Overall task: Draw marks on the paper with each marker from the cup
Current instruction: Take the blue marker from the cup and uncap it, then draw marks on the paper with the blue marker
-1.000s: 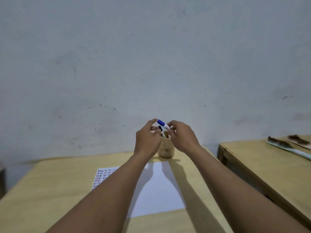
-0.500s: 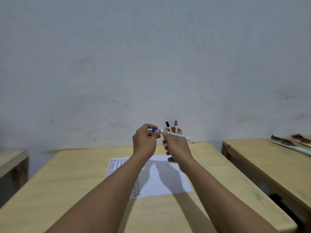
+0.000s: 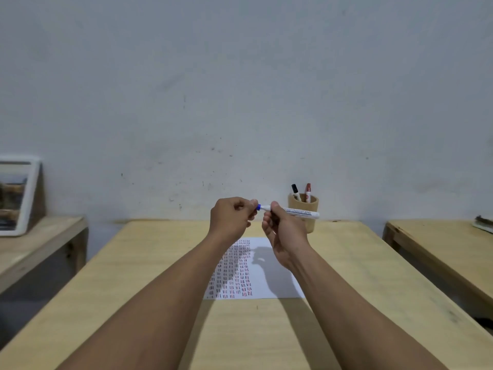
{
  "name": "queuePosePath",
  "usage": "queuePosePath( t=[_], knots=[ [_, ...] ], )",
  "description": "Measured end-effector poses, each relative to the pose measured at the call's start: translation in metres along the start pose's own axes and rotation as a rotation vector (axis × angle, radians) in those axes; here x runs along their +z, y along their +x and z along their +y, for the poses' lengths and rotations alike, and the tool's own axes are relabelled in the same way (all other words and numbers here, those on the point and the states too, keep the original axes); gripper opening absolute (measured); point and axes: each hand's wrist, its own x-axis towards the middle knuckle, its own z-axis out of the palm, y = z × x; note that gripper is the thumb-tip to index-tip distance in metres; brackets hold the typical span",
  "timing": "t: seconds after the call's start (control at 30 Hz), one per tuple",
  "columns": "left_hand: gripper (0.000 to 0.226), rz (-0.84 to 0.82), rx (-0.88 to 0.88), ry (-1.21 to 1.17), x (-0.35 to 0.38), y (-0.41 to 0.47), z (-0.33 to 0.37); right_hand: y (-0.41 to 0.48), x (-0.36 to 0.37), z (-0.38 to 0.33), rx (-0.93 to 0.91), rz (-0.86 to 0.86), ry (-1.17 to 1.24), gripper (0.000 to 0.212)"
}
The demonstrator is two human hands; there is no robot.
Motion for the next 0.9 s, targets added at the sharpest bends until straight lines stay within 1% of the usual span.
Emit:
queuePosePath(
  t=[0.07, 0.17, 0.2, 0.3, 0.37, 0.43, 0.5, 0.57, 0.67, 0.73, 0.8, 0.83, 0.9],
  knots=[
    [0.016, 0.028, -0.029, 0.020, -0.013, 0.003, -0.008, 0.003, 0.000, 0.007, 0.002, 0.009, -0.018, 0.018],
    [0.004, 0.080, -0.041, 0.189, -0.032, 0.008, -0.024, 0.008, -0.001, 0.016, 0.024, 0.023, -0.098, 0.017],
    [0.005, 0.102, -0.050, 0.253, -0.039, 0.009, -0.031, 0.009, -0.001, 0.020, 0.030, 0.020, -0.130, 0.017],
    [0.011, 0.147, -0.087, 0.454, -0.060, 0.012, -0.056, 0.011, 0.000, 0.031, 0.041, 0.013, -0.236, 0.015],
    [0.018, 0.161, -0.115, 0.589, -0.072, 0.011, -0.073, 0.012, 0.001, 0.035, 0.048, 0.012, -0.281, 0.016],
    [0.028, 0.146, -0.101, 0.720, -0.079, 0.011, -0.089, 0.016, 0.002, 0.038, 0.043, 0.011, -0.332, 0.017],
    [0.030, 0.133, -0.072, 0.807, -0.083, 0.010, -0.098, 0.018, 0.002, 0.037, 0.031, 0.002, -0.387, 0.019],
    [0.028, 0.132, -0.065, 0.854, -0.083, 0.011, -0.096, 0.019, 0.005, 0.035, 0.011, -0.017, -0.410, 0.019],
    [0.032, 0.139, -0.058, 0.823, -0.082, 0.016, -0.087, 0.023, 0.008, 0.030, -0.023, -0.017, -0.455, 0.023],
    [0.039, 0.139, -0.070, 0.796, -0.079, 0.008, -0.086, 0.021, 0.003, 0.035, -0.039, -0.031, -0.484, 0.023],
    [0.049, 0.026, -0.127, 0.798, -0.076, -0.005, -0.109, 0.017, -0.014, 0.058, -0.039, 0.040, -0.544, 0.019],
    [0.054, 0.028, -0.118, 0.822, -0.074, -0.011, -0.112, 0.017, -0.018, 0.059, -0.062, 0.044, -0.556, 0.018],
    [0.057, 0.037, -0.101, 0.852, -0.074, -0.023, -0.114, 0.017, -0.025, 0.058, -0.125, 0.046, -0.693, 0.021]
  ],
)
